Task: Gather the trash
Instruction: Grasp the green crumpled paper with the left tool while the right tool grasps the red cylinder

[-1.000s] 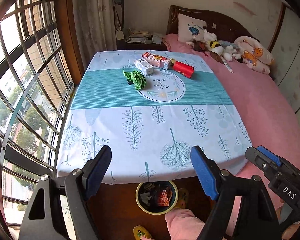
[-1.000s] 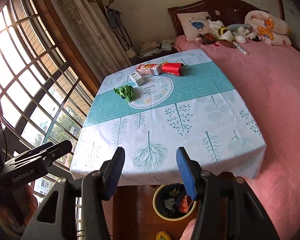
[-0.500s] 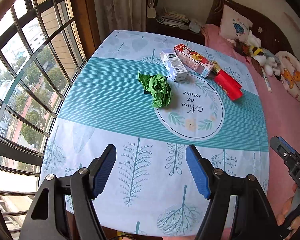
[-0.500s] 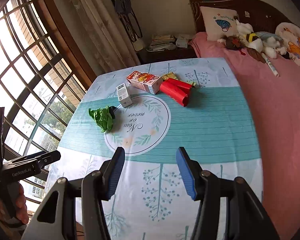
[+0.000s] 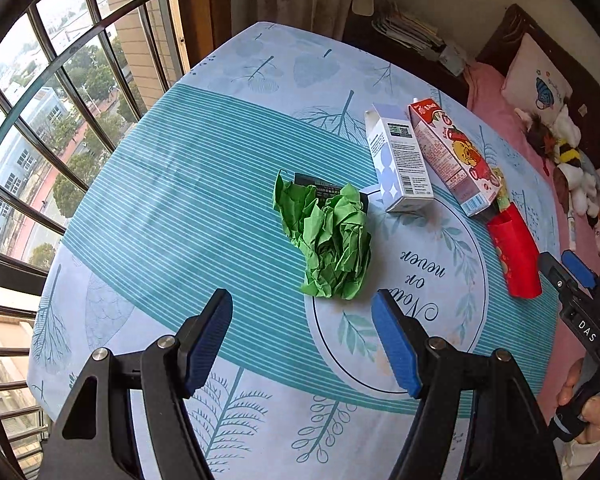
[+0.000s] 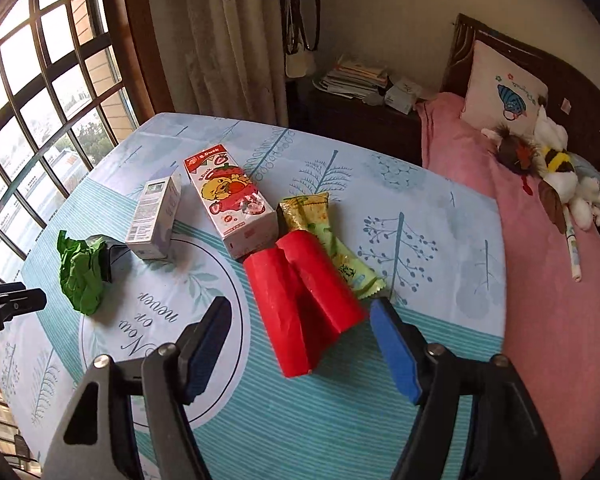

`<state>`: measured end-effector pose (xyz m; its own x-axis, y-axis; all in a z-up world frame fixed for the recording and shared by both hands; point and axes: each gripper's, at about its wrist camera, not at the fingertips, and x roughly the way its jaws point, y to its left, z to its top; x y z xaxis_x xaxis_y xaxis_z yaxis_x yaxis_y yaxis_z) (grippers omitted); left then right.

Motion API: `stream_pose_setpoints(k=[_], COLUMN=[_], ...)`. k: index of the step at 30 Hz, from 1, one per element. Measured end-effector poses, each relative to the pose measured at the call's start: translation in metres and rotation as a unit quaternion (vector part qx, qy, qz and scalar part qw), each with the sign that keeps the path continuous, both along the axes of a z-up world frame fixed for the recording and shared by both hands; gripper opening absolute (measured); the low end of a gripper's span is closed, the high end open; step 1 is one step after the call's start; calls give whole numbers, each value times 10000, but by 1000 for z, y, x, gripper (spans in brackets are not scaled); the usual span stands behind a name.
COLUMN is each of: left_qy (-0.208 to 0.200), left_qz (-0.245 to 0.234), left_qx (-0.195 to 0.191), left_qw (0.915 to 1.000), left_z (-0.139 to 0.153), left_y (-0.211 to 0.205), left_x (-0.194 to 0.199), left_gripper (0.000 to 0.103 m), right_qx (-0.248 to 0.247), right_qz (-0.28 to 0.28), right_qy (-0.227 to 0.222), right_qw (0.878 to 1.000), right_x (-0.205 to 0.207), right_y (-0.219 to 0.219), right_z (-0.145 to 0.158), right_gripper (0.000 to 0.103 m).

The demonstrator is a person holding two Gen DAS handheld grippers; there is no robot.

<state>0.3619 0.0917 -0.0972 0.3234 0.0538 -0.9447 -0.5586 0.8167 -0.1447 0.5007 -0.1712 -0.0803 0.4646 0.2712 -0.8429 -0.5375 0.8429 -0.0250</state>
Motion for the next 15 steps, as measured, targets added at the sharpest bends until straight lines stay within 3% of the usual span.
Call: stream_pose_setpoints(k=[6, 12, 15], left_qy=[181, 418, 522], left_qz=[213, 190, 241], left_qx=[-266, -339, -313], left_qw=[9993, 9984, 9979], left_z=[-24, -46, -56], left_y=[10, 6, 8], left_x=[24, 46, 53], left_gripper=[70, 70, 70], right_qx=[-375, -364, -366], right_qz=[248, 326, 352], right_qy=[215, 448, 499], right_qw=[9988, 9978, 9975], right_x=[26, 31, 30], right_y=[18, 21, 18], right_z=[-29, -44, -48], right_gripper=[72, 72, 55])
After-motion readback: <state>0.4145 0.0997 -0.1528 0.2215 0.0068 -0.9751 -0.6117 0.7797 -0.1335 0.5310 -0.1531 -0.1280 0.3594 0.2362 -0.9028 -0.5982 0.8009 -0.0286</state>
